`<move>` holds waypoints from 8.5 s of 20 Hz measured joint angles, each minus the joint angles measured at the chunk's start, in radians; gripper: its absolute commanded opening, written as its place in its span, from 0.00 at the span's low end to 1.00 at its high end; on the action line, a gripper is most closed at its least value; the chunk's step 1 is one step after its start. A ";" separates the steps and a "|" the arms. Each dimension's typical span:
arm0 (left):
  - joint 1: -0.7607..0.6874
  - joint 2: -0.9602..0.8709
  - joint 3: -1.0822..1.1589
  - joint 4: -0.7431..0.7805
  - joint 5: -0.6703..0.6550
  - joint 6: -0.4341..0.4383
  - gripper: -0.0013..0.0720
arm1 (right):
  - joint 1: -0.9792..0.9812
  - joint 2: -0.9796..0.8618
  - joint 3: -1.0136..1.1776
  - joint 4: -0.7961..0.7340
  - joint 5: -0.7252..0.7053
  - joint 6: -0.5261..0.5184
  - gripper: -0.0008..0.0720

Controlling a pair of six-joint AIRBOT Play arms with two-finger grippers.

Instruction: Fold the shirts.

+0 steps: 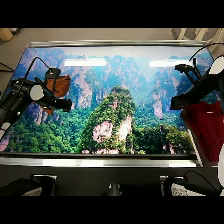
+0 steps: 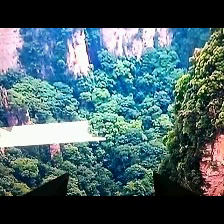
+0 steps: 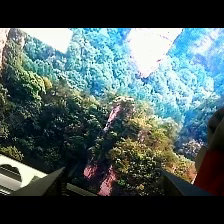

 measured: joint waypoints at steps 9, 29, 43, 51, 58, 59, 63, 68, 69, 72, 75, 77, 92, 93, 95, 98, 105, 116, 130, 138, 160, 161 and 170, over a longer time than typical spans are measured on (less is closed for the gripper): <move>0.000 0.000 0.000 0.000 0.000 0.000 0.87 | 0.000 0.000 0.000 0.000 0.000 0.000 0.87; 0.181 -0.245 0.281 0.025 0.214 -0.022 0.88 | 0.000 0.000 0.000 0.047 -0.370 0.004 0.87; 0.428 -0.789 0.658 -0.056 0.073 -0.006 0.06 | 0.001 -0.001 0.000 0.143 -0.311 -0.051 0.84; 0.330 -0.469 0.782 -0.132 0.088 0.138 0.06 | 0.001 0.052 0.141 0.159 -0.362 -0.121 0.76; -0.008 0.010 0.707 -0.219 0.174 0.184 0.06 | 0.001 0.267 0.313 0.114 -0.361 -0.138 0.76; -0.066 0.040 0.663 -0.219 0.172 0.175 0.06 | 0.001 0.302 0.321 0.108 -0.339 -0.138 0.76; -0.300 0.079 0.401 -0.226 0.188 0.153 0.06 | 0.001 0.380 0.332 0.074 -0.173 -0.134 0.76; -0.523 -0.015 0.062 -0.231 0.294 0.146 0.06 | 0.001 0.373 0.266 0.030 0.049 -0.098 0.76; -0.553 -0.051 0.029 -0.235 0.311 0.146 0.09 | 0.001 0.366 0.234 0.026 0.067 -0.092 0.76; -0.594 -0.132 -0.005 -0.257 0.332 0.146 1.00 | 0.001 0.335 0.109 0.023 0.083 -0.084 0.76; -0.567 -0.145 0.049 -0.265 0.261 0.146 1.00 | 0.001 0.293 -0.002 0.027 0.072 -0.085 0.77; -0.515 -0.109 0.088 -0.257 0.167 0.164 1.00 | 0.001 0.270 -0.071 0.069 0.053 -0.090 0.77; -0.387 0.013 -0.487 -0.754 0.333 0.225 0.94 | 0.002 0.240 -0.697 0.449 -0.195 -0.304 0.97; -0.392 -0.005 -0.495 -0.778 0.358 0.232 0.94 | 0.002 0.240 -0.715 0.455 -0.207 -0.307 0.97; -0.401 -0.042 -0.507 -0.832 0.404 0.255 0.94 | 0.002 0.240 -0.741 0.459 -0.217 -0.312 0.97; -0.407 -0.096 -0.514 -0.935 0.455 0.306 0.91 | 0.002 0.240 -0.776 0.462 -0.240 -0.315 0.97; -0.409 -0.138 -0.510 -1.041 0.554 0.347 0.06 | 0.002 0.240 -0.880 0.496 -0.305 -0.341 0.96; -0.409 -0.078 -0.505 -1.062 0.576 0.356 0.05 | 0.002 0.193 -1.006 0.763 -0.361 -0.514 0.04; -0.253 0.422 -0.305 -0.858 0.640 0.348 0.05 | 0.001 0.530 -0.431 0.686 -0.288 -0.490 0.04; -0.049 0.689 -0.066 -0.828 0.760 0.368 0.05 | 0.001 0.743 -0.054 0.529 -0.597 -0.325 0.04; -0.070 0.330 -0.393 -0.684 0.716 0.239 0.05 | 0.001 -0.064 -0.012 0.704 -0.493 -0.198 0.97; -0.079 0.310 -0.399 -0.690 0.728 0.232 0.05 | -0.002 -0.093 -0.012 0.718 -0.467 -0.196 0.96; -0.041 0.283 -0.391 -0.673 0.694 0.244 0.05 | -0.080 0.028 -0.216 0.351 -0.137 -0.153 0.88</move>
